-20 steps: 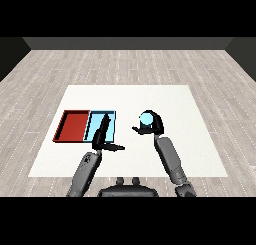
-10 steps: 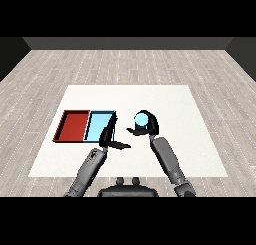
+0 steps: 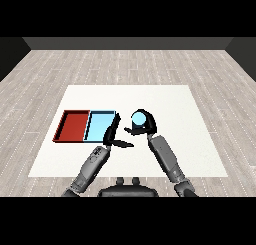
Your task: Pick the blue can and put it in the blue box
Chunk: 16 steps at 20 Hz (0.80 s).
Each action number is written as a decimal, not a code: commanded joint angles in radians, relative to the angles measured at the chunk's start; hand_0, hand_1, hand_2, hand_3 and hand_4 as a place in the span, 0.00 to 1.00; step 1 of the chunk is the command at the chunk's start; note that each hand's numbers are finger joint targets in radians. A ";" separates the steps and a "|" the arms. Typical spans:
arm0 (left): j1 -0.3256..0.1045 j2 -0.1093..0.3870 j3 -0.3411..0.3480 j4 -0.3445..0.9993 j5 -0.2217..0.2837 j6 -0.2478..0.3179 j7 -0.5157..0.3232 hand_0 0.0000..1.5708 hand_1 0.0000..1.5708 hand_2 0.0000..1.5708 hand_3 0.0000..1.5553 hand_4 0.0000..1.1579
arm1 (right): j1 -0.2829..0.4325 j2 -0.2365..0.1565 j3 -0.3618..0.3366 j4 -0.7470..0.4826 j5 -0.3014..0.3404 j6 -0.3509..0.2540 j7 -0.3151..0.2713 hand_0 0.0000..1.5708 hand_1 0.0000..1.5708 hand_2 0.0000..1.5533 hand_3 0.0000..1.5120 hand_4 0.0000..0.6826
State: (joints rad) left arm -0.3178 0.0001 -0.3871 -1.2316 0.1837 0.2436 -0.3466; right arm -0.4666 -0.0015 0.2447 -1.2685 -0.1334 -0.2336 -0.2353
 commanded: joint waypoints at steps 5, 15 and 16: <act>-0.125 0.000 -0.143 0.077 0.146 0.143 0.024 0.00 0.00 0.00 0.00 0.00 | 0.011 0.002 0.051 -0.050 -0.016 -0.015 0.038 0.91 0.91 0.94 0.90 0.81; -0.085 0.000 -0.196 0.063 0.178 0.164 -0.006 0.00 0.00 0.00 0.00 0.00 | -0.038 0.001 0.107 0.009 -0.067 -0.057 -0.014 0.90 0.90 0.94 0.90 0.82; -0.099 0.000 -0.208 0.146 0.191 0.168 -0.076 0.00 0.00 0.00 0.00 0.00 | -0.072 0.001 0.093 0.012 -0.084 -0.056 -0.003 0.90 0.90 0.94 0.90 0.82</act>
State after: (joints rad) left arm -0.4172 0.0017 -0.5311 -1.1118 0.3448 0.3626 -0.3842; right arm -0.4993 -0.0011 0.3189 -1.2523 -0.1897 -0.2618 -0.2569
